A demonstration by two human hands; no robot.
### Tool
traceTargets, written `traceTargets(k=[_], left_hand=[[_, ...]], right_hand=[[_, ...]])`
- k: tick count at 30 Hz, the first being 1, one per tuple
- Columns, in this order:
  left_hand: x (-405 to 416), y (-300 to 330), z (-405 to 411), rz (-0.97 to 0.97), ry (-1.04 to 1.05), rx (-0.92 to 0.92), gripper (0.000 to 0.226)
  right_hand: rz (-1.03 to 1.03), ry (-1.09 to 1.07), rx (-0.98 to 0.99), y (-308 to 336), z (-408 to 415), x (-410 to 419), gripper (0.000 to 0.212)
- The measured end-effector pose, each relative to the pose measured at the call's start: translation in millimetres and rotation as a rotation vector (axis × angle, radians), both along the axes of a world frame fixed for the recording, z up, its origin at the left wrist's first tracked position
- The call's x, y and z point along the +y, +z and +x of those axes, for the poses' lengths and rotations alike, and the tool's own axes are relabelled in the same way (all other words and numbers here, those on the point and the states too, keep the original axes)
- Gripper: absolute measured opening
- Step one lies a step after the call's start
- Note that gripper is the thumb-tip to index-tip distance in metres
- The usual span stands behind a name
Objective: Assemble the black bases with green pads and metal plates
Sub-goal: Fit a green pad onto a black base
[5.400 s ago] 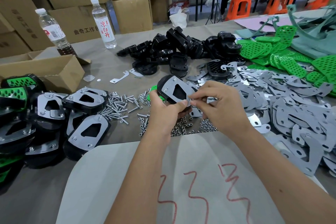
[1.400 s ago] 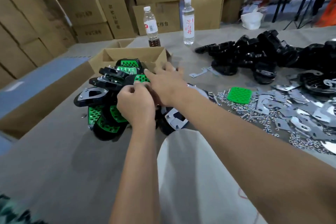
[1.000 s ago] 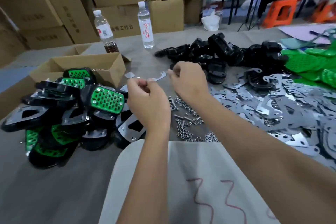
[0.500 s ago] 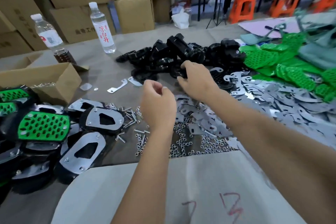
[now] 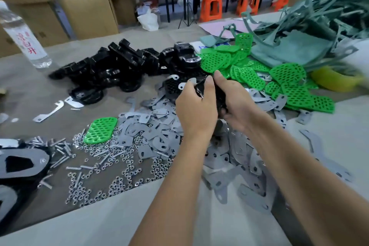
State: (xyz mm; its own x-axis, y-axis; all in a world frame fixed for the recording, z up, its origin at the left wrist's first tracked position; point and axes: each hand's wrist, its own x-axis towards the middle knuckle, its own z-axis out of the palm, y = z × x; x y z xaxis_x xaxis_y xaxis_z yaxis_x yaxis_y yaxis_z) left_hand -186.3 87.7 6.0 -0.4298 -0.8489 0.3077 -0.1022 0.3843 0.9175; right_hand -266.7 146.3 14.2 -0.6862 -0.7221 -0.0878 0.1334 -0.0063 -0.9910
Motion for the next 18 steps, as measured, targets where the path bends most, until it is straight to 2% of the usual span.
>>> traceTargets(k=[2,4,5,6,7,8,9,10,12,15,17,18], left_hand=[[4.9,-4.1,-7.8,0.073,-0.021,-0.087,0.047],[6.6,-4.0,-10.1,0.103,-0.002,-0.084,0.051],[6.9,-1.6,-10.4,0.141,0.008,-0.057,0.051],[7.2,0.6,-11.9,0.206,0.009,-0.026,0.048],[6.6,3.5,-13.3,0.299,0.007,0.004,0.045],[5.8,6.4,-15.5,0.419,-0.001,0.032,0.042],[4.1,8.4,-16.8,0.551,-0.016,0.065,0.037],[2.3,9.1,-17.3,0.681,-0.038,0.094,0.031],[1.0,9.7,-13.8,0.881,-0.089,0.114,0.019],[-2.4,9.7,0.5,1.004,-0.131,0.138,0.013],[-9.2,11.9,13.5,1.043,-0.141,0.192,0.013],[-13.2,13.3,22.6,1.054,-0.142,0.218,0.015]], right_hand=[[0.149,-0.116,0.209,-0.6,-20.9,7.5,0.059],[0.229,-0.345,0.465,2.3,-48.4,11.5,0.065],[0.319,-0.467,0.636,1.9,-65.4,13.9,0.061],[0.494,-0.54,0.818,-0.5,-82.3,17.1,0.052],[0.712,-0.52,0.93,-2.3,-94.5,19.4,0.046],[0.918,-0.428,0.964,-4.6,-102.5,21.7,0.054],[1.036,-0.34,0.952,-8.3,-107.8,22.8,0.065],[1.068,-0.306,0.931,-12.1,-110.4,23.6,0.067],[1.021,-0.35,0.973,-17.1,-110.2,24.8,0.053],[0.87,-0.546,1.018,-17.2,-104.4,30.8,0.034],[0.624,-0.675,0.908,-10.5,-88.2,31.0,0.025],[0.448,-0.675,0.759,-5.8,-72.0,27.1,0.021]])
